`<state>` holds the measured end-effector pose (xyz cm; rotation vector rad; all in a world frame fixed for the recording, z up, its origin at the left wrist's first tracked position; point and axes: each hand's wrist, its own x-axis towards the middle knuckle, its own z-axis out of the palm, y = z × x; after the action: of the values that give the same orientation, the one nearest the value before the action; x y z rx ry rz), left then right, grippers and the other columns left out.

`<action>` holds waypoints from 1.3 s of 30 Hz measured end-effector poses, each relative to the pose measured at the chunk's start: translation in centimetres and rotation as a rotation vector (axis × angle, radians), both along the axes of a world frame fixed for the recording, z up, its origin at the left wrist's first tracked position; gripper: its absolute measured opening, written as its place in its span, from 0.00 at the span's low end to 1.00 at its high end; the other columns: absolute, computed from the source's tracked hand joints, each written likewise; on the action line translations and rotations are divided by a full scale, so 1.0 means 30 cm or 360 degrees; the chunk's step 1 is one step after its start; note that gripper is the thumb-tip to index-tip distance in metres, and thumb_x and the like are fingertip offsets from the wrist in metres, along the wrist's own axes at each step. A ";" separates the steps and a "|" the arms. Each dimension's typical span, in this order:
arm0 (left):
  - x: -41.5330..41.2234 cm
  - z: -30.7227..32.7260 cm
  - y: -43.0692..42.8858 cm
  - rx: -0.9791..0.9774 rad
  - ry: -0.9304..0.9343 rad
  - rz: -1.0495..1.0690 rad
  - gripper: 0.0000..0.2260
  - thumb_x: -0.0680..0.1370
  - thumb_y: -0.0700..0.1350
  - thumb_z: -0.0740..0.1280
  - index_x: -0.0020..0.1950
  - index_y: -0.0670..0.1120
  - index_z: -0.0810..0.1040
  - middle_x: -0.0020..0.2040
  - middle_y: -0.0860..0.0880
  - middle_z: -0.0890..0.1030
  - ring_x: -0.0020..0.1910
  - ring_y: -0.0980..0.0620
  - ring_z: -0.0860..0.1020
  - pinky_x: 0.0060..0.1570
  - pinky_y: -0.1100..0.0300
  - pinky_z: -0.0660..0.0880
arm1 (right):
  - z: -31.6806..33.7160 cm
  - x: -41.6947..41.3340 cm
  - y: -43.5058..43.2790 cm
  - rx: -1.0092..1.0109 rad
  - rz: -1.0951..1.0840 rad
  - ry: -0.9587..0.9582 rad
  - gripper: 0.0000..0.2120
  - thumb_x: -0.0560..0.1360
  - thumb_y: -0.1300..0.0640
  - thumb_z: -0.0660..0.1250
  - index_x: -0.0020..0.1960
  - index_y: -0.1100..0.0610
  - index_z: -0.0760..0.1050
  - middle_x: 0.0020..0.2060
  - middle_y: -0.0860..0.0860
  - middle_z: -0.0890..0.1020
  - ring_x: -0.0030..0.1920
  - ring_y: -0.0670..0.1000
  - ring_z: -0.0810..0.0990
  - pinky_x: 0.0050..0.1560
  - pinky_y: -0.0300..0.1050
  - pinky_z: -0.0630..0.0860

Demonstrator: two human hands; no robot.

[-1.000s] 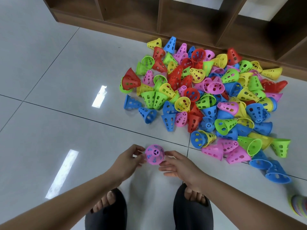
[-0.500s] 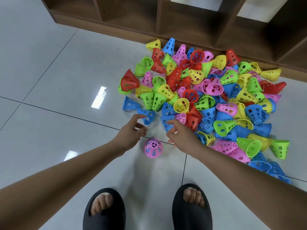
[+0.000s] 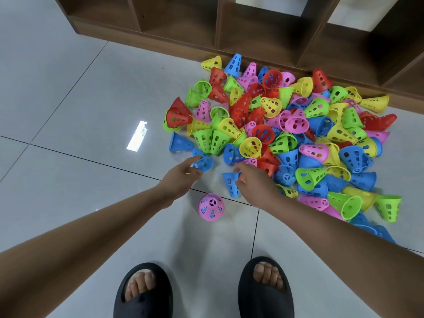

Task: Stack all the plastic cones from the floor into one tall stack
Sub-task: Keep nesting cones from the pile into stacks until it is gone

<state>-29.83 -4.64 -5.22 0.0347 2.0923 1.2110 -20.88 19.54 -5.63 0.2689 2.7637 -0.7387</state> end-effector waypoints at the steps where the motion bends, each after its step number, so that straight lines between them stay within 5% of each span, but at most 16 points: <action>1: 0.005 -0.010 -0.011 0.0013 0.0006 0.0026 0.21 0.82 0.54 0.68 0.74 0.67 0.74 0.59 0.58 0.84 0.56 0.53 0.82 0.61 0.51 0.80 | -0.006 0.012 0.003 0.0039 0.0002 0.0032 0.11 0.81 0.56 0.68 0.62 0.52 0.76 0.54 0.53 0.81 0.51 0.58 0.82 0.50 0.57 0.80; 3: 0.016 -0.021 -0.034 0.0031 0.0023 0.0088 0.19 0.80 0.55 0.69 0.71 0.67 0.76 0.59 0.60 0.85 0.59 0.54 0.82 0.62 0.50 0.80 | -0.011 0.037 0.004 0.0072 0.0010 0.0090 0.06 0.81 0.53 0.69 0.57 0.52 0.78 0.51 0.51 0.81 0.49 0.56 0.81 0.47 0.55 0.79; 8: 0.049 -0.028 -0.075 0.0008 0.0113 0.0230 0.11 0.81 0.52 0.71 0.63 0.60 0.82 0.55 0.60 0.86 0.49 0.55 0.81 0.50 0.57 0.77 | 0.011 0.088 0.013 -0.0030 -0.0056 0.0192 0.04 0.80 0.52 0.72 0.49 0.51 0.79 0.41 0.46 0.77 0.42 0.50 0.78 0.43 0.53 0.78; 12: 0.064 -0.023 -0.097 -0.0019 0.0140 0.0325 0.06 0.80 0.51 0.72 0.56 0.57 0.85 0.50 0.58 0.87 0.46 0.54 0.81 0.50 0.53 0.79 | 0.068 0.115 0.014 -0.0294 -0.0407 0.0212 0.05 0.80 0.51 0.72 0.46 0.49 0.79 0.36 0.45 0.80 0.38 0.44 0.79 0.40 0.47 0.77; 18: 0.080 0.015 -0.134 0.0108 0.0180 0.0490 0.03 0.80 0.44 0.74 0.50 0.52 0.85 0.48 0.53 0.87 0.40 0.59 0.80 0.44 0.54 0.76 | 0.179 0.155 -0.013 -0.1105 -0.0872 0.0238 0.07 0.83 0.57 0.68 0.47 0.57 0.79 0.32 0.50 0.78 0.33 0.48 0.75 0.36 0.45 0.72; 23: 0.096 0.068 -0.157 0.0337 0.0123 0.0666 0.06 0.82 0.41 0.72 0.55 0.51 0.85 0.49 0.48 0.87 0.45 0.53 0.81 0.44 0.55 0.75 | 0.207 0.181 -0.076 -0.1714 -0.0953 0.0017 0.10 0.85 0.61 0.63 0.47 0.59 0.78 0.32 0.55 0.76 0.31 0.52 0.73 0.31 0.43 0.69; 27: 0.096 0.117 -0.155 0.0650 -0.0055 0.0763 0.10 0.83 0.39 0.70 0.63 0.48 0.84 0.46 0.44 0.85 0.40 0.52 0.79 0.47 0.54 0.75 | 0.162 0.204 -0.120 -0.1667 -0.0797 -0.0181 0.09 0.85 0.62 0.62 0.49 0.65 0.77 0.32 0.56 0.76 0.31 0.52 0.73 0.31 0.44 0.69; 32: 0.114 0.170 -0.131 0.0959 -0.0326 0.0668 0.10 0.83 0.38 0.68 0.63 0.42 0.83 0.55 0.43 0.86 0.49 0.48 0.81 0.47 0.60 0.80 | 0.099 0.225 -0.145 -0.1486 -0.0758 -0.0367 0.09 0.85 0.62 0.62 0.48 0.63 0.77 0.34 0.56 0.79 0.34 0.54 0.76 0.33 0.46 0.71; 39: 0.197 0.194 -0.075 0.0984 -0.0461 0.0366 0.08 0.83 0.38 0.68 0.59 0.39 0.84 0.53 0.43 0.85 0.43 0.51 0.80 0.42 0.62 0.78 | 0.077 0.245 -0.149 -0.1342 -0.0776 -0.0545 0.09 0.84 0.60 0.62 0.47 0.58 0.78 0.38 0.55 0.84 0.38 0.53 0.82 0.38 0.48 0.74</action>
<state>-23.93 -6.90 0.61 -0.0959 1.4415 1.8433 -13.53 15.08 -3.32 0.7914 1.8587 -1.6930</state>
